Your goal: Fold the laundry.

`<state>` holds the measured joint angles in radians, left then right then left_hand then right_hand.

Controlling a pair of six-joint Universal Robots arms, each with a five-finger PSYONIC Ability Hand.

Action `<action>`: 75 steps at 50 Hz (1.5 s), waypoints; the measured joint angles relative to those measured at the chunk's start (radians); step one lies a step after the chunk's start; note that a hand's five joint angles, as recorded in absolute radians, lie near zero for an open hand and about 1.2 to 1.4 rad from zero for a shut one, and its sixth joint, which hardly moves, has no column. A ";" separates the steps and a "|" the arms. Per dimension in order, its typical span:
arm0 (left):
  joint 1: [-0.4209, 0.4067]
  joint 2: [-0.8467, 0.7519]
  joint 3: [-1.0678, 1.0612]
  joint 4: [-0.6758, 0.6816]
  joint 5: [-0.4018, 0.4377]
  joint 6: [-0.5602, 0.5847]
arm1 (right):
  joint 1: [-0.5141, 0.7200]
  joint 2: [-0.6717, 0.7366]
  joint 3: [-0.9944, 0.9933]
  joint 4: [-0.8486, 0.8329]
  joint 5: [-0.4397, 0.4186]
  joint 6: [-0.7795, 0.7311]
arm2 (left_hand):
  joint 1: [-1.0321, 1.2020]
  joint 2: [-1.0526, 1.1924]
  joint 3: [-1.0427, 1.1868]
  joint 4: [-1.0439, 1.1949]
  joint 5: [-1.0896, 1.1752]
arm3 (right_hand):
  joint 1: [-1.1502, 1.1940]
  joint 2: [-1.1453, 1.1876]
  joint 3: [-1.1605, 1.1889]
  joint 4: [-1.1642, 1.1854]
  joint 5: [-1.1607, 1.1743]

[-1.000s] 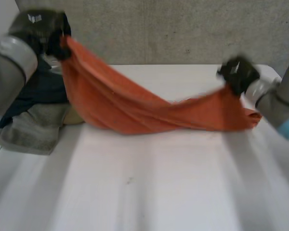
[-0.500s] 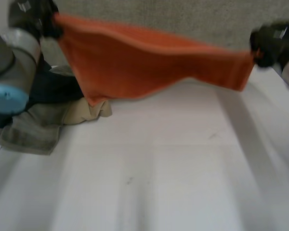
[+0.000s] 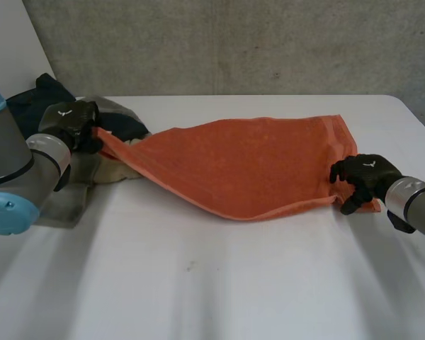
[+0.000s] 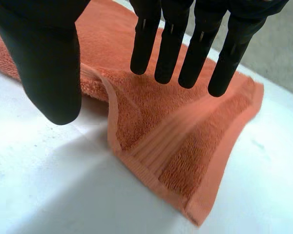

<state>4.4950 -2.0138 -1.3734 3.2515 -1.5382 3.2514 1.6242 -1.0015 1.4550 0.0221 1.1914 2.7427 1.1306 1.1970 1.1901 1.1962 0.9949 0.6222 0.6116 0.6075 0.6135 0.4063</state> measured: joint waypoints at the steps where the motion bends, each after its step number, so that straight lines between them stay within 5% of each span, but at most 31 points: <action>1: 0.001 0.003 -0.001 0.000 0.000 0.000 | -0.003 0.005 -0.008 0.010 0.002 0.013 | 0.000 0.000 0.000 0.000 0.000 | 0.000 -0.001 0.000 0.000 0.000; 11: 0.010 0.014 0.001 0.000 -0.005 0.003 | -0.017 0.097 -0.126 0.093 0.046 0.092 | 0.000 0.000 0.000 0.000 0.000 | 0.000 -0.001 0.000 0.000 0.001; 35: 0.016 0.028 0.008 -0.003 -0.008 0.007 | 0.004 0.226 -0.278 0.073 0.075 -0.140 | 0.000 0.000 0.000 0.000 0.000 | 0.025 0.034 0.055 0.041 0.088; 48: 0.016 0.040 0.005 -0.013 -0.013 0.028 | 0.015 0.265 -0.342 -0.010 0.090 -0.157 | 0.000 0.000 0.000 0.000 0.000 | 0.251 0.264 0.267 0.261 0.290; 53: 0.016 0.055 -0.004 -0.026 -0.016 0.028 | 0.008 0.274 -0.364 -0.030 0.096 -0.150 | 0.000 0.000 0.000 0.000 0.000 | 0.526 0.568 0.571 0.571 0.594; 57: 0.014 0.065 -0.013 -0.034 -0.016 0.028 | 0.000 0.249 -0.364 -0.001 0.096 -0.136 | 0.000 0.000 0.000 0.000 0.000 | 0.336 0.367 0.374 0.373 0.400; 61: 0.010 0.082 -0.026 -0.046 -0.014 0.032 | -0.020 0.174 -0.334 0.131 0.086 -0.109 | 0.000 0.000 0.000 0.000 0.000 | -0.261 -0.249 -0.233 -0.240 -0.228; 67: 0.009 0.096 -0.031 -0.050 -0.012 0.038 | -0.046 0.107 -0.273 0.288 0.047 -0.083 | 0.000 0.000 0.000 0.000 0.000 | -0.276 -0.262 -0.274 -0.277 -0.271; 75: 0.001 0.100 -0.018 -0.050 -0.014 0.037 | -0.039 0.111 -0.217 0.284 0.027 0.064 | 0.000 0.000 0.000 0.000 0.000 | -0.165 -0.163 -0.155 -0.159 -0.116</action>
<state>4.4961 -1.9135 -1.3918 3.2011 -1.5519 3.2884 1.5850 -0.8903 1.2379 0.3057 1.2184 2.8068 1.1306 1.1970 1.1901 1.1962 0.9949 0.4575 0.4490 0.4527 0.4549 0.2899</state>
